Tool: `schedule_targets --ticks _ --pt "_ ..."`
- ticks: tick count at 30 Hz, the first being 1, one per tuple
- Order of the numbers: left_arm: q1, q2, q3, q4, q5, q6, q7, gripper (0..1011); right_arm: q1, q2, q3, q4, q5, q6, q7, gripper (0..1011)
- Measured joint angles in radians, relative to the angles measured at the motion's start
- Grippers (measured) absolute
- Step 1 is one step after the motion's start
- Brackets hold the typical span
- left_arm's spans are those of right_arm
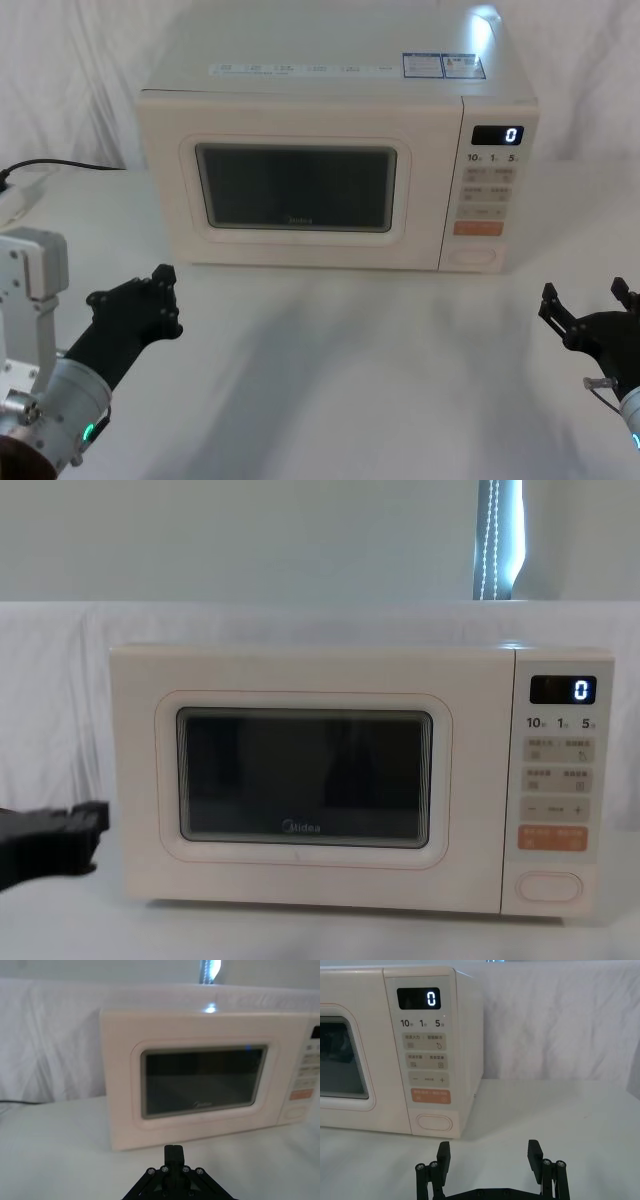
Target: Press the button to open the microwave door with one hand; close the microwave door with the other hand.
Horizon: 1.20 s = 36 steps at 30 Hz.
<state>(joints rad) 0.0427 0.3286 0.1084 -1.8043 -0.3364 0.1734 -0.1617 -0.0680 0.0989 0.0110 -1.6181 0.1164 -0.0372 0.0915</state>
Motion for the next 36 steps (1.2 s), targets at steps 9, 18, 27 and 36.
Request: schedule_targets --ticks 9,18,27,36 --pt "0.027 -0.032 -0.025 0.038 0.017 -0.033 0.023 0 0.0 0.0 0.0 0.0 0.0 0.0 0.0 1002" --pt "0.035 -0.061 -0.044 0.063 0.017 -0.053 0.023 145 0.0 0.0 0.0 0.0 0.0 0.0 0.0 1002" --pt "0.032 -0.095 -0.052 0.107 0.016 -0.084 0.028 412 0.0 0.0 0.0 0.0 0.0 0.0 0.0 1002" --pt "0.026 -0.135 -0.065 0.166 0.019 -0.131 0.038 717 0.0 0.0 0.0 0.0 0.0 0.0 0.0 1002"
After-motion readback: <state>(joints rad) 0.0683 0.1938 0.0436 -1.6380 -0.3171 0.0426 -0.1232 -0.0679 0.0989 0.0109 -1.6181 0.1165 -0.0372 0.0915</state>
